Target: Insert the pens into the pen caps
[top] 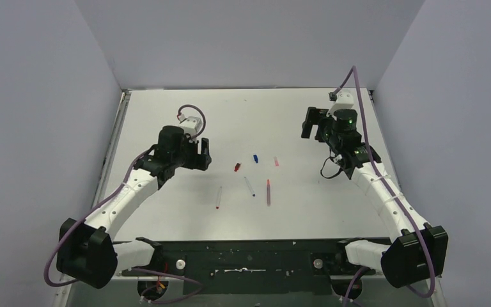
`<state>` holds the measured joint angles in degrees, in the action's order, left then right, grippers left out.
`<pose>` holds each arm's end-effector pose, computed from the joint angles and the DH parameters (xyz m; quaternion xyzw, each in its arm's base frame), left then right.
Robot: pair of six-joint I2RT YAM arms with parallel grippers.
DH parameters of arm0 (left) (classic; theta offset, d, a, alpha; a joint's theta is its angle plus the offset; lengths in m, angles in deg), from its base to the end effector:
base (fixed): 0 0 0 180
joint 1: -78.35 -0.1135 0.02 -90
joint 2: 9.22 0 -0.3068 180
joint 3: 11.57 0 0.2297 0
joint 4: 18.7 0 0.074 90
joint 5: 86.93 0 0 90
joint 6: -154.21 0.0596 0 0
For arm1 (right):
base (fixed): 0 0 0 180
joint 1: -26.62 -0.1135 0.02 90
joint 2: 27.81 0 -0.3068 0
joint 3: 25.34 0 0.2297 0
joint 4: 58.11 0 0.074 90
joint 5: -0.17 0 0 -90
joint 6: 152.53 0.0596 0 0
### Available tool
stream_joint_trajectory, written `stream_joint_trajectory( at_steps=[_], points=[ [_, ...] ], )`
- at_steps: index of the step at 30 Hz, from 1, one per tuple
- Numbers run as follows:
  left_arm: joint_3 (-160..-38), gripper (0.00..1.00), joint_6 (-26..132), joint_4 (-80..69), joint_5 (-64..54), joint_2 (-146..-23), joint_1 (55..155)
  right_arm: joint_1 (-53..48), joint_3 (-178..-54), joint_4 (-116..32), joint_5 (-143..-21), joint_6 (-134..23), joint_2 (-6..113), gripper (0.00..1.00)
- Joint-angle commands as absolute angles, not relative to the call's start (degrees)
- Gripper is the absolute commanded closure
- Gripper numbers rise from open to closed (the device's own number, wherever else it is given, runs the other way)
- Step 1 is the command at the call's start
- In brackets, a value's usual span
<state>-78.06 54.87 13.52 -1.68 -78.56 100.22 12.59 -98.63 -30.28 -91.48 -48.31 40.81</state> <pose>0.2305 -0.0978 0.3125 0.1157 0.8792 -0.1594 0.4339 0.2526 0.0613 0.3654 0.0093 0.8346 0.1227 0.5370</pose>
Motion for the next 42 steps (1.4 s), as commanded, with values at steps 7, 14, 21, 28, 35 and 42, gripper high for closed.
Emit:
stream_joint_trajectory(
  at_steps=[7, 14, 21, 28, 35, 42],
  points=[
    [-72.27, 0.33, 45.64, 19.11, 2.28, -71.47, 102.2, -0.57, -104.81, -26.06, -99.78, -44.52, 43.76, 0.02],
    [-78.11, 0.29, 47.39, 29.56, 4.16, -60.86, 97.6, -18.58, -116.9, -8.7, -109.67, -4.9, 58.82, 0.21],
    [-83.92, 0.27, 48.44, 37.99, 5.38, -53.6, 92.39, -26.51, -128.81, 3.89, -107.44, 7.08, 77.98, 0.36],
    [-85.75, 0.25, 48.18, 39.35, 3.08, -49.92, 90.69, -33.0, -141.52, 8.93, -107.27, 10.47, 90.45, 0.39],
    [-87.94, 0.2, 53.39, 42.08, 5.94, -50.01, 90.73, -35.09, -144.98, 11.39, -107.46, 13.11, 94.81, 0.51],
    [-88.23, 0.17, 55.16, 42.28, 6.74, -50.14, 90.86, -35.36, -145.45, 10.61, -106.63, 13.65, 97.53, 0.55]
  ],
)
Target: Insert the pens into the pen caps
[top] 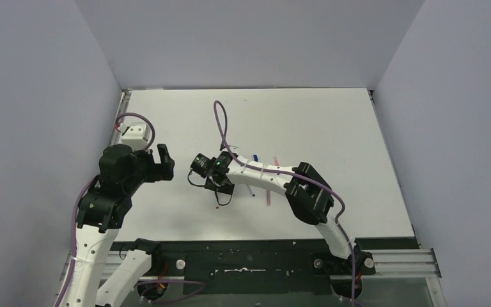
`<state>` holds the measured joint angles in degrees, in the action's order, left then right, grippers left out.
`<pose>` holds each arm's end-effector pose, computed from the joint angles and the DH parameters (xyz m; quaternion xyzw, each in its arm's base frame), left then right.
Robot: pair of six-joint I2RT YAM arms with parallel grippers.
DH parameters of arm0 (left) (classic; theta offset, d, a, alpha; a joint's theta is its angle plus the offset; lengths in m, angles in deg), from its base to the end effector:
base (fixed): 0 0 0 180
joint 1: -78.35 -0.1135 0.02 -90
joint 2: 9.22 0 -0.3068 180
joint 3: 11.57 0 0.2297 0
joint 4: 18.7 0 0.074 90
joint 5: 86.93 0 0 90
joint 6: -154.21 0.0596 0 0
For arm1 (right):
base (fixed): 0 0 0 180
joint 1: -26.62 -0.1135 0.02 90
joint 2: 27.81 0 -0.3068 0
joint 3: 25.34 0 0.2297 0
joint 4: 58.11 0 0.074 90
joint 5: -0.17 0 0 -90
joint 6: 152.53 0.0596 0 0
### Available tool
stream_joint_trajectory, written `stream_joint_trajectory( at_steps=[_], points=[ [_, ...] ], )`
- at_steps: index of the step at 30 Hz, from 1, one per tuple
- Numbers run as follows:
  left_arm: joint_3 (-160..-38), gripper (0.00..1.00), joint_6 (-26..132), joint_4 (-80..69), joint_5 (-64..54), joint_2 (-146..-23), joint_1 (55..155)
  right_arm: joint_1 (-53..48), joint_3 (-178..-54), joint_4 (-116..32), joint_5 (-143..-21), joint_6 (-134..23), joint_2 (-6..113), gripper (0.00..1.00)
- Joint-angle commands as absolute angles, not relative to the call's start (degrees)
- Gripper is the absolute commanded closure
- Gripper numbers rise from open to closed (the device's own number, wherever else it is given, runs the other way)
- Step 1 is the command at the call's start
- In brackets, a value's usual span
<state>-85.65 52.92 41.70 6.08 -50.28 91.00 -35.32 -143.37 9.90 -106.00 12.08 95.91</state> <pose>0.0981 -0.0188 0.3788 -0.0035 0.8542 -0.0858 0.5128 0.2290 0.3943 0.2199 0.1280 0.9719 0.0789 0.1813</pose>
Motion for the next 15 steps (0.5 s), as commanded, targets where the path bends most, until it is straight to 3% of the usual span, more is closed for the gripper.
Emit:
stream_joint_trajectory(
  at_steps=[1, 10, 15],
  points=[
    [-88.3, 0.17, 55.16, 42.26, 6.62, -50.17, 90.85, -35.31, -145.88, 10.5, -106.47, 13.62, 98.1, 0.55],
    [-87.99, 0.17, 55.42, 41.89, 6.45, -50.72, 91.31, -34.61, -148.21, 8.86, -104.72, 12.04, 101.97, 0.55],
    [-87.31, 0.16, 55.6, 41.69, 7.27, -50.62, 91.75, -34.08, -149.51, 10.15, -103.68, 10.21, 104.14, 0.72]
  ],
)
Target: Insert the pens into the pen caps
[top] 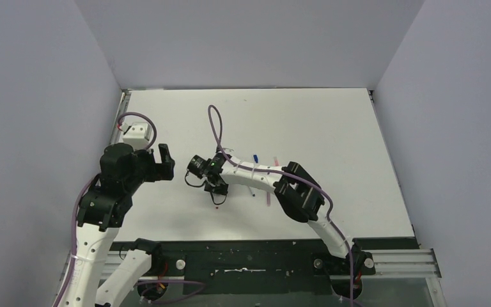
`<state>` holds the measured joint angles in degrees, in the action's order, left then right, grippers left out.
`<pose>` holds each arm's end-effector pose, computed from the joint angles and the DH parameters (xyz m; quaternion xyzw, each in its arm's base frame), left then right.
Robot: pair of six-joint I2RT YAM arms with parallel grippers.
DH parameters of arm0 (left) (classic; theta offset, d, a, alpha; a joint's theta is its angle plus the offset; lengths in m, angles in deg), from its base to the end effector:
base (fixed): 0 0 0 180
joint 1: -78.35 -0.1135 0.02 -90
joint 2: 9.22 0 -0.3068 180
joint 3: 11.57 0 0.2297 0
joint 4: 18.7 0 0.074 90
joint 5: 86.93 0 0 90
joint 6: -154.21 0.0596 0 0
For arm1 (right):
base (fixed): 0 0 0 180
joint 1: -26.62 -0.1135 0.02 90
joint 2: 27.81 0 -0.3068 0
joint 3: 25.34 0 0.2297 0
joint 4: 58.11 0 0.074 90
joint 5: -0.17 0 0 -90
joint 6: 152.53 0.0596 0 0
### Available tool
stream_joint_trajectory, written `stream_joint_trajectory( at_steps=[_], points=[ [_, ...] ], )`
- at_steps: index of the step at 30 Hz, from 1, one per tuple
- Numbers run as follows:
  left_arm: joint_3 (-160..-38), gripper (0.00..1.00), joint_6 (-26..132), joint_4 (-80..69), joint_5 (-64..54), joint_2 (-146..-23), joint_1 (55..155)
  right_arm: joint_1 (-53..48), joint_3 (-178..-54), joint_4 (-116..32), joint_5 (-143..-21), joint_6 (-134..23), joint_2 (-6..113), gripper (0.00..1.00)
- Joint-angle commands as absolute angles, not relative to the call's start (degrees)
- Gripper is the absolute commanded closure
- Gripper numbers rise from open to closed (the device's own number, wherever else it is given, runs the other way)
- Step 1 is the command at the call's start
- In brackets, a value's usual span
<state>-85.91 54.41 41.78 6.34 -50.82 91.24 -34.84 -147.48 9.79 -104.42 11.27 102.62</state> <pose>0.1001 -0.0194 0.3793 0.0083 0.8557 -0.0777 0.5115 0.2414 0.4125 0.1860 0.1210 0.9774 0.0623 0.1620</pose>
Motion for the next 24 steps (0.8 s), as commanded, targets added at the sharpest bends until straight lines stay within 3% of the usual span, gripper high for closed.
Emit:
stream_joint_trajectory(
  at_steps=[1, 2, 4, 18, 24],
  points=[
    [-87.27, 0.16, 55.6, 41.76, 7.52, -50.68, 91.92, -33.98, -149.59, 10.47, -103.45, 9.71, 104.46, 0.75],
    [-87.28, 0.16, 55.6, 41.74, 7.67, -50.67, 92.01, -33.92, -149.74, 10.84, -103.31, 9.11, 104.8, 0.8],
    [-87.15, 0.16, 55.7, 41.72, 8.09, -50.64, 92.19, -33.69, -150.08, 11.22, -102.72, 7.66, 105.55, 1.0],
    [-85.69, 0.11, 55.34, 40.98, 9.01, -50.75, 93.91, -33.19, -142.96, 5.79, -103.36, 2.28, 101.81, 1.0],
    [-85.02, 0.08, 55.33, 39.18, 5.76, -52.8, 93.74, -33.61, -129.84, -11.03, -104.11, -3.98, 90.51, 1.0]
  ],
)
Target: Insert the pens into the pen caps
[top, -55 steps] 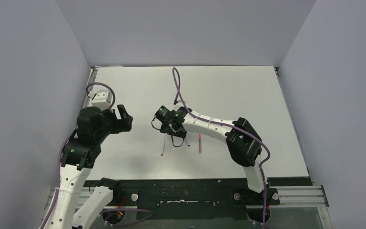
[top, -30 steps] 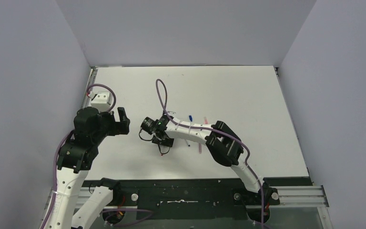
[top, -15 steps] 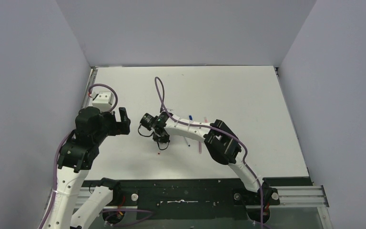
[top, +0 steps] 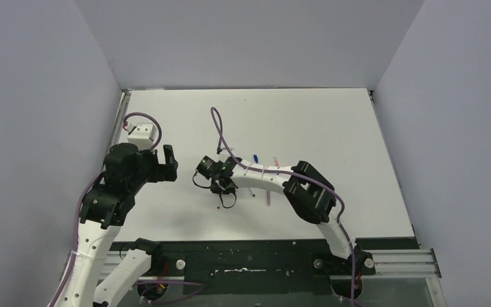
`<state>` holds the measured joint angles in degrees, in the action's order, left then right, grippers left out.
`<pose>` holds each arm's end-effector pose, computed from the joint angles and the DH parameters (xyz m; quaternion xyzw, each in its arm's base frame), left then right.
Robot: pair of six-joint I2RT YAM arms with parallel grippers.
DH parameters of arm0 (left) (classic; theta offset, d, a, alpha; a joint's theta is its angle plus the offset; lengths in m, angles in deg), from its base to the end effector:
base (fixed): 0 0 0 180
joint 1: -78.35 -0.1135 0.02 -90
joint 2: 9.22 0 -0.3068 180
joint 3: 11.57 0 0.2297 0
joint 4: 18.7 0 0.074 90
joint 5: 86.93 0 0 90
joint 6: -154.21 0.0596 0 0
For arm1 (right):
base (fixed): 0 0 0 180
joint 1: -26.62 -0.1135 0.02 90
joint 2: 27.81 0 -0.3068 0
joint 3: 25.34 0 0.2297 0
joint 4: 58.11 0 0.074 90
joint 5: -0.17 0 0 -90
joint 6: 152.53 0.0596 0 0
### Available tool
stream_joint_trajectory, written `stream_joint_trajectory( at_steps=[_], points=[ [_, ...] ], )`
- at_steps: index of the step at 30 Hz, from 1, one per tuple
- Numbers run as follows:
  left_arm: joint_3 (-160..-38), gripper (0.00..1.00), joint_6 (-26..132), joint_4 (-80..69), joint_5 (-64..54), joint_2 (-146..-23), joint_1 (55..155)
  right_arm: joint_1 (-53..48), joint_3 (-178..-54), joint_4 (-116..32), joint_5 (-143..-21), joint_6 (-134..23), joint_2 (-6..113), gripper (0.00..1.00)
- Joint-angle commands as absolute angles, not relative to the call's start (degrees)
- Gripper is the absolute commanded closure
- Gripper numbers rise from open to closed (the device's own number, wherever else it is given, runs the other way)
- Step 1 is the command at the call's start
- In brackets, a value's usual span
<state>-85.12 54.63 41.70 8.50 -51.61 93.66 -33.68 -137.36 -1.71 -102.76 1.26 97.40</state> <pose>0.1040 -0.0226 0.3741 0.0191 0.8618 -0.0690 0.5021 0.2428 0.3987 0.1880 0.0497 0.9769 0.1036 0.1804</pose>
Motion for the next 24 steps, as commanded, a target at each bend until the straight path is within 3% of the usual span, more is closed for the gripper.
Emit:
stream_joint_trajectory(
  at_steps=[1, 5, 15, 24],
  points=[
    [-84.87, 0.08, 55.38, 38.75, 5.08, -53.25, 93.67, -33.55, -127.89, -14.32, -104.07, -5.07, 88.62, 1.0],
    [-83.85, 0.08, 55.68, 36.43, 3.08, -54.45, 93.15, -33.55, -123.95, -24.28, -105.17, -10.64, 82.85, 1.0],
    [-79.5, 0.08, 53.81, 28.61, -7.61, -55.2, 92.85, -29.81, -121.35, -31.83, -107.93, -18.46, 74.27, 1.0],
    [-68.86, 0.1, 44.38, 9.92, -21.16, -54.15, 92.98, -20.67, -115.62, -38.12, -104.48, -18.88, 65.48, 1.0]
  ],
)
